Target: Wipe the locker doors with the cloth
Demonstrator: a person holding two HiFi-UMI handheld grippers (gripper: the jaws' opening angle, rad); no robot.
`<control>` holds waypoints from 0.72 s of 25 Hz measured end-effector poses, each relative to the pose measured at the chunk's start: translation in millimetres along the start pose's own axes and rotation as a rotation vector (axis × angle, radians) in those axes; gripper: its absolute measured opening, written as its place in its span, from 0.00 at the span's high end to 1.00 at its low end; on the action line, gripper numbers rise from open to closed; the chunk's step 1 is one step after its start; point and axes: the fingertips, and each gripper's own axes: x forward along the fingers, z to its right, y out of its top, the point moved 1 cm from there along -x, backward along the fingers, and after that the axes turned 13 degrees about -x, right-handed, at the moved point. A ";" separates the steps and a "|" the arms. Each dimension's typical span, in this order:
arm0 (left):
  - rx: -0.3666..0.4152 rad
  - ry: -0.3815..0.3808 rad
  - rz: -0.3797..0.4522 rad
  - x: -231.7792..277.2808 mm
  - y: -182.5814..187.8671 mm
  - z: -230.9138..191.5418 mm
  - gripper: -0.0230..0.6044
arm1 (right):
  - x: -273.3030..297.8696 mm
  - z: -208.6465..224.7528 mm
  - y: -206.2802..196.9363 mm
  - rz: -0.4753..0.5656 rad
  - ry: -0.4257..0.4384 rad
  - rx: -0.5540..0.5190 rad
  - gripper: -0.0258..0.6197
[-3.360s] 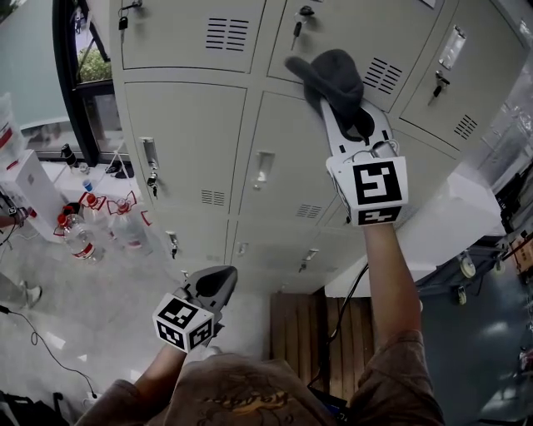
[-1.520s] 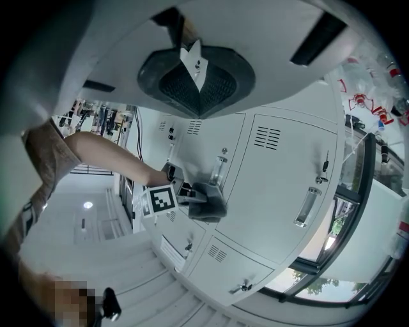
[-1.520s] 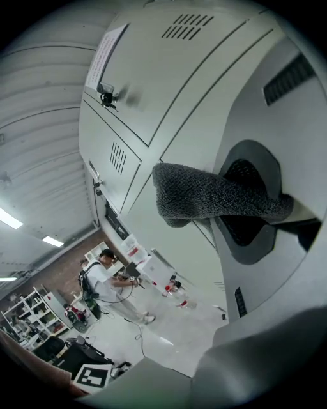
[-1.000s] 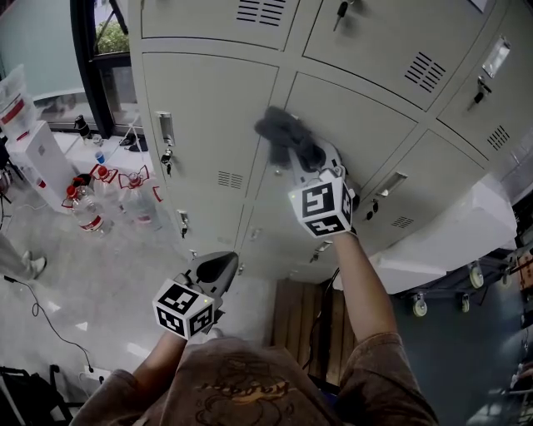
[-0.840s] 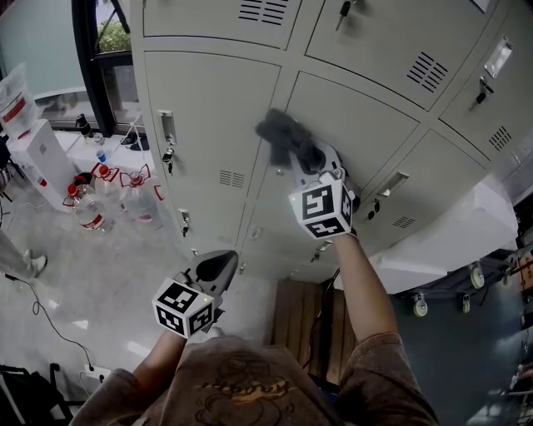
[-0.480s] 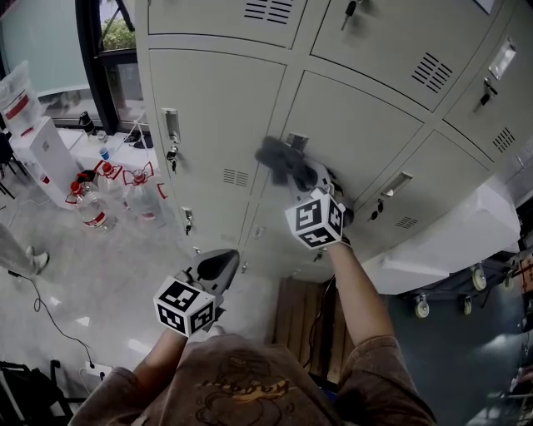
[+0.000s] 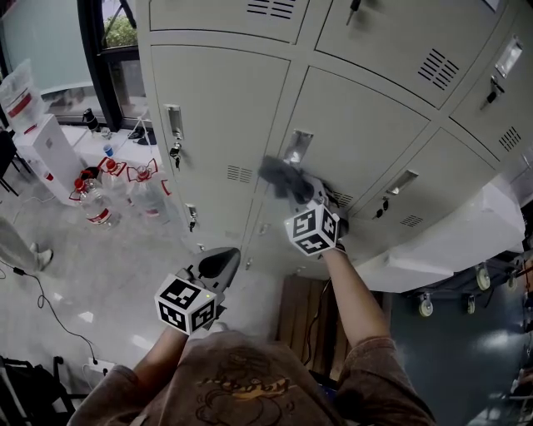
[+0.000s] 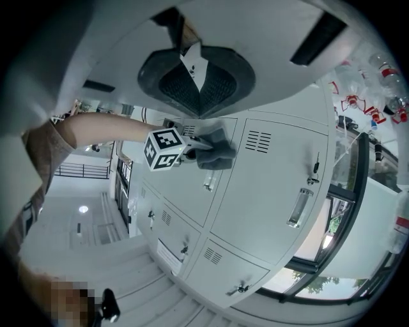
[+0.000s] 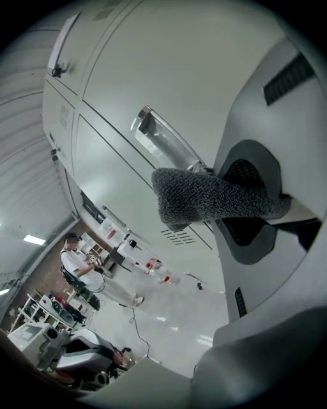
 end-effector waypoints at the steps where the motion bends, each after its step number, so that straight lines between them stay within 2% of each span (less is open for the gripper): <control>1: 0.001 0.001 -0.001 0.3 0.4 -0.6 0.96 | 2.1 -5.2 -4.2 -0.010 0.011 0.002 0.90; 18: 0.001 0.018 -0.011 -1.4 -3.0 -4.8 0.96 | 30.2 -76.2 -52.9 -0.134 0.198 0.027 0.90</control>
